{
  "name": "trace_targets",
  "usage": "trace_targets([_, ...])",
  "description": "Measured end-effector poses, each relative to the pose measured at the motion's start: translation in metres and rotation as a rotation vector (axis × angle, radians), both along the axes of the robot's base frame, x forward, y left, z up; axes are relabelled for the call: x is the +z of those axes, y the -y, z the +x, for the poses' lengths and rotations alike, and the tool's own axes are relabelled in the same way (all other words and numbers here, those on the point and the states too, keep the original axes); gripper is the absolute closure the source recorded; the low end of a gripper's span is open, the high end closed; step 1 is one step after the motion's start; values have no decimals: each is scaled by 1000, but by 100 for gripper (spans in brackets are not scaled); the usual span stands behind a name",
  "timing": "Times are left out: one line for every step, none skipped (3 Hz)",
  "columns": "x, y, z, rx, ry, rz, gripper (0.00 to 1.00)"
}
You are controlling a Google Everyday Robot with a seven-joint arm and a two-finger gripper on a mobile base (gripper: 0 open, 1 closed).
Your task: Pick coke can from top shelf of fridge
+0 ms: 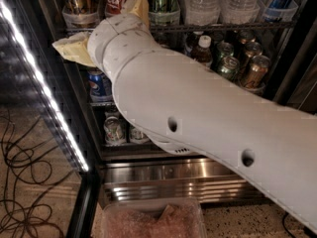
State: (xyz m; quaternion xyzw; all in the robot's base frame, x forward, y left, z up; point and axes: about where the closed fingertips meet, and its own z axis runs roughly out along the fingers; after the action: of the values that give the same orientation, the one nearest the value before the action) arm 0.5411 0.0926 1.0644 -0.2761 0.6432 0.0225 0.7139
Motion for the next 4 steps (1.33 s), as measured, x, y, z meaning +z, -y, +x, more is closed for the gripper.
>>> trace_targets([1,0,0,0,1,1,0])
trace_targets([13,0,5,-24,44,20,0])
trace_targets([29,-2,13,-46,107,42,0])
trace_targets([33,1,18,-70,136,71,3])
